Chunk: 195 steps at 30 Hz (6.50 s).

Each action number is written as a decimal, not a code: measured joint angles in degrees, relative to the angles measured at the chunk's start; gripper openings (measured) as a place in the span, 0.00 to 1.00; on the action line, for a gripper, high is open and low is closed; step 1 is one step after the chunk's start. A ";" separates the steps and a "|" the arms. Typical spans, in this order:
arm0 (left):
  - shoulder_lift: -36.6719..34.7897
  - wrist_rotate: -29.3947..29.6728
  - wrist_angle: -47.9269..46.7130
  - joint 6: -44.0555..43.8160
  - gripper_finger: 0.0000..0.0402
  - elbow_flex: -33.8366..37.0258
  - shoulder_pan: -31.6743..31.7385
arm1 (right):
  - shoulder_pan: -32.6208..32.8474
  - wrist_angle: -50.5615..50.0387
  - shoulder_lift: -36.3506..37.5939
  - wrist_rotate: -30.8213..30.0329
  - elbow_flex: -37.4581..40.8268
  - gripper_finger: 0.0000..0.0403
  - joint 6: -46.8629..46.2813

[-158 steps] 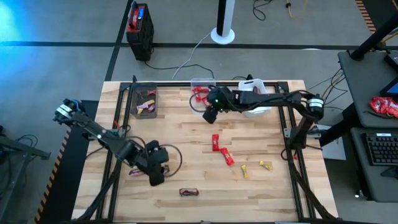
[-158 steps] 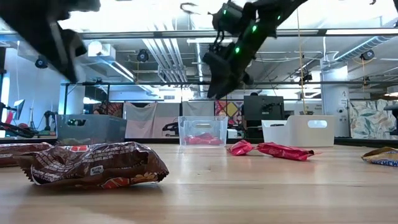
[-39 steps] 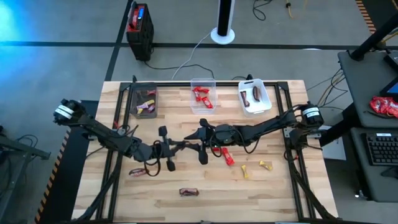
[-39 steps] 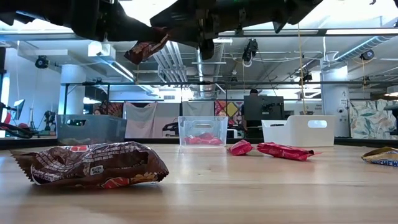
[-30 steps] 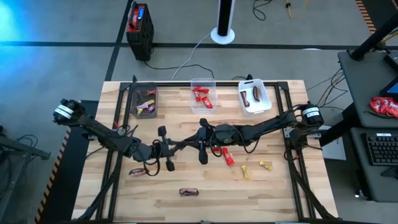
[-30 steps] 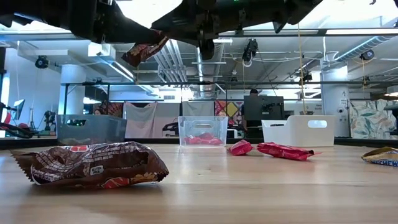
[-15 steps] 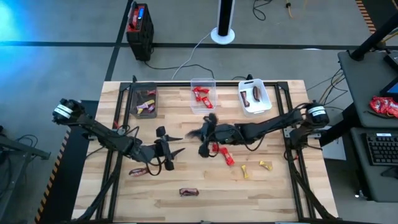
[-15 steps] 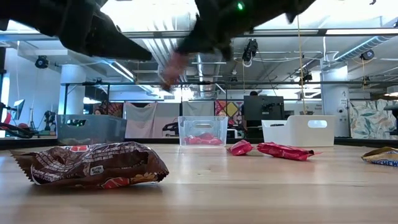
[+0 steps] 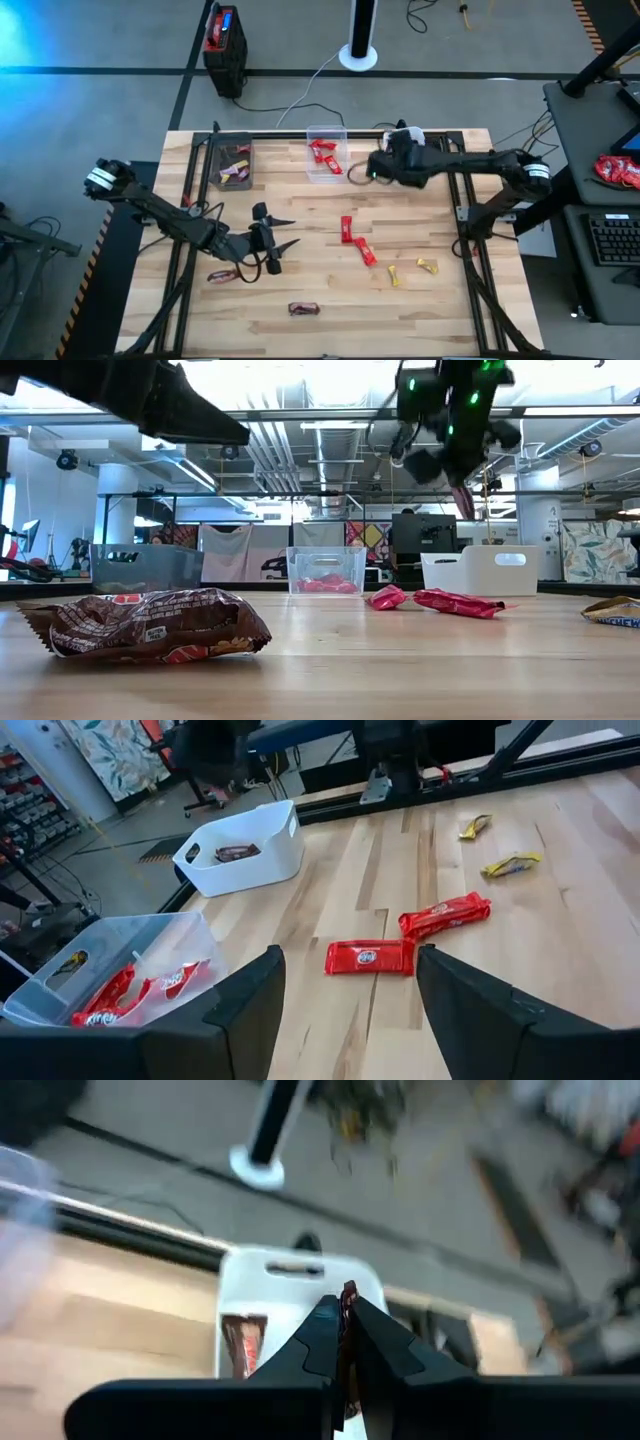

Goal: Sort candy by brand, put in halloween buckets
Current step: Put the brown chocolate bar into the white bin, then put the yellow candy into the black bin

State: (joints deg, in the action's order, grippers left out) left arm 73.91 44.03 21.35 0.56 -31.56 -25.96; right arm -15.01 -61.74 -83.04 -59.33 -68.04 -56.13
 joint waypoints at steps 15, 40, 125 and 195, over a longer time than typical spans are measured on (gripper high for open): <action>-0.68 -1.11 -33.22 -8.74 0.52 -13.64 -0.13 | -15.39 7.27 -2.45 17.81 1.89 0.27 12.22; -13.95 -6.32 -53.20 -13.12 0.52 -10.08 -0.15 | 32.32 12.30 -3.22 61.37 1.78 0.43 -10.41; -1.16 -21.20 26.61 9.02 0.32 7.94 2.75 | 24.74 82.21 -15.22 62.77 1.96 0.03 50.96; -27.06 -0.37 -52.51 -16.20 0.00 -1.03 50.99 | 21.33 60.23 -7.87 38.29 1.38 0.47 42.08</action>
State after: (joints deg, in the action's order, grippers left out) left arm 46.85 43.66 -31.16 -15.64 -32.59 25.04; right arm 6.32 -1.51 -90.91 -21.04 -66.66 -14.05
